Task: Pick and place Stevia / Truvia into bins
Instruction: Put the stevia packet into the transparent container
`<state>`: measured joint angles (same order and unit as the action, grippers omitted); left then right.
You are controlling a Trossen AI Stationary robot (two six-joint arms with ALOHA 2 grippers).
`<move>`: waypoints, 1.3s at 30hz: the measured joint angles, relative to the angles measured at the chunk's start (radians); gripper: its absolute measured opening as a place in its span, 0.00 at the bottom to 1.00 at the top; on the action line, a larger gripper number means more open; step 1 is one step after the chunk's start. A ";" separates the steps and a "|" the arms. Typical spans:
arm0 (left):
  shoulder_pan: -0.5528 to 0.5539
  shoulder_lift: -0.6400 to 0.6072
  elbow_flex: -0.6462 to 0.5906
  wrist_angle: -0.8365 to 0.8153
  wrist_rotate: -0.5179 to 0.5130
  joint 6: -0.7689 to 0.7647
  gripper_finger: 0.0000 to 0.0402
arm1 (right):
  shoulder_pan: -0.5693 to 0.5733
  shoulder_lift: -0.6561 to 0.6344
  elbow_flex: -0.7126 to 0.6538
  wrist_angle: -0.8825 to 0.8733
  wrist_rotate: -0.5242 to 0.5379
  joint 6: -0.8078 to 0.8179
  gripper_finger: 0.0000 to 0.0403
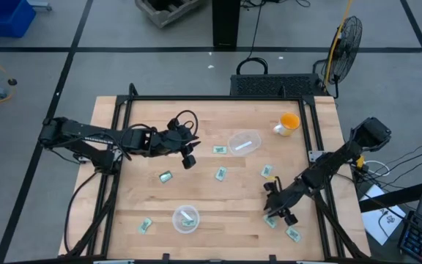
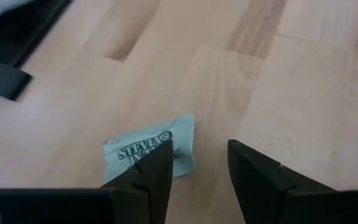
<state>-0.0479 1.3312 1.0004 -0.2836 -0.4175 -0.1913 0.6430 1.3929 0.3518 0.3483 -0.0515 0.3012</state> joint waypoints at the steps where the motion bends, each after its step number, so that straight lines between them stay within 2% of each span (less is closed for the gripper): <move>1: 0.000 0.000 0.000 0.000 0.000 0.000 0.22 | 0.000 0.001 -0.011 0.028 -0.007 0.001 0.36; 9: 0.000 0.000 0.000 0.000 -0.001 0.001 0.22 | 0.001 -0.001 -0.056 0.083 -0.008 -0.002 0.31; 15: 0.000 0.000 0.000 0.000 -0.001 0.001 0.22 | 0.000 -0.001 -0.077 0.126 -0.005 -0.002 0.20; 19: 0.000 0.000 0.000 0.000 -0.002 0.001 0.22 | 0.001 0.001 -0.078 0.154 -0.061 -0.016 0.11; 24: 0.000 0.000 0.000 0.000 -0.002 0.014 0.22 | 0.000 0.001 -0.078 0.226 -0.046 -0.167 0.01; 28: 0.000 0.000 0.000 0.000 -0.002 0.014 0.22 | -0.003 0.000 -0.078 0.305 0.043 -0.310 0.01; 33: 0.000 0.000 0.000 0.000 -0.002 0.013 0.22 | -0.002 -0.016 -0.078 0.334 0.086 -0.430 0.00; 39: 0.000 0.000 0.000 -0.001 -0.002 0.013 0.22 | -0.015 -0.090 -0.078 0.339 0.427 -0.608 0.00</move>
<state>-0.0483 1.3308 1.0004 -0.2845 -0.4193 -0.1782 0.6279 1.3029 0.2737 0.6868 0.3754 -0.3072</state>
